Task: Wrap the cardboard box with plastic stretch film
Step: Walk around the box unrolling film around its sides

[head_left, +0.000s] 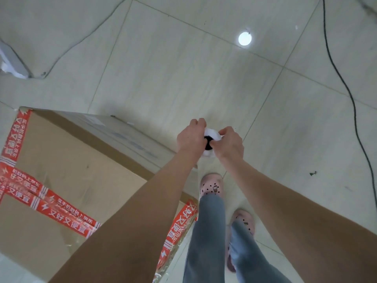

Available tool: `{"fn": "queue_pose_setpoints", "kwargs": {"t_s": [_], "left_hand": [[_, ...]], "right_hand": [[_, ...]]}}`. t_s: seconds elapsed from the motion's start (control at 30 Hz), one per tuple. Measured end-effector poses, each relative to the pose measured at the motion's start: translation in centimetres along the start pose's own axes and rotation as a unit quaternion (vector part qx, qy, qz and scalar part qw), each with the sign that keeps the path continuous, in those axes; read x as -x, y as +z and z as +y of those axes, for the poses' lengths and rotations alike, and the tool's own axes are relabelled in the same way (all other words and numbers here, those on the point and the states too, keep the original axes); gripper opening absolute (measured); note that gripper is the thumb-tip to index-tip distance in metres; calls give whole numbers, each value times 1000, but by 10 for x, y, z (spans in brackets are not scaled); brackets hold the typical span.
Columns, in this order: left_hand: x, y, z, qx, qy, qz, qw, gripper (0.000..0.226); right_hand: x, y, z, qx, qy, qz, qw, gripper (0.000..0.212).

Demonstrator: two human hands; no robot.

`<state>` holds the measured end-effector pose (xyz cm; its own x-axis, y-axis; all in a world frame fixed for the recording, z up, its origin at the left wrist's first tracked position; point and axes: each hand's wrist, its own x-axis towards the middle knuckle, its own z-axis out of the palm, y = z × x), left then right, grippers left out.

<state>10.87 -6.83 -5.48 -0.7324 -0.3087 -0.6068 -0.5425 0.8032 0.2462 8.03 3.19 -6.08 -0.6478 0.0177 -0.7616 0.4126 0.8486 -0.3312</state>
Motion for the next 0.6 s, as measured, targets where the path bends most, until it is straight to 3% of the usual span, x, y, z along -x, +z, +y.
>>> {"fn": "queue_pose_setpoints", "kwargs": {"t_s": [0.1, 0.23, 0.43, 0.6], "left_hand": [[-1, -5, 1, -54, 46, 3, 997, 24], [-8, -9, -2, -14, 23, 6, 1000, 17], [-23, -15, -8, 99, -95, 29, 990, 17], [-20, -18, -17, 218, -262, 92, 936, 23]], "right_hand": [[0, -2, -2, 42, -31, 6, 999, 24], [-1, -3, -8, 78, -61, 12, 995, 15], [-17, -11, -34, 143, -153, 13, 978, 30], [-27, -12, -58, 123, -168, -38, 977, 36]]}}
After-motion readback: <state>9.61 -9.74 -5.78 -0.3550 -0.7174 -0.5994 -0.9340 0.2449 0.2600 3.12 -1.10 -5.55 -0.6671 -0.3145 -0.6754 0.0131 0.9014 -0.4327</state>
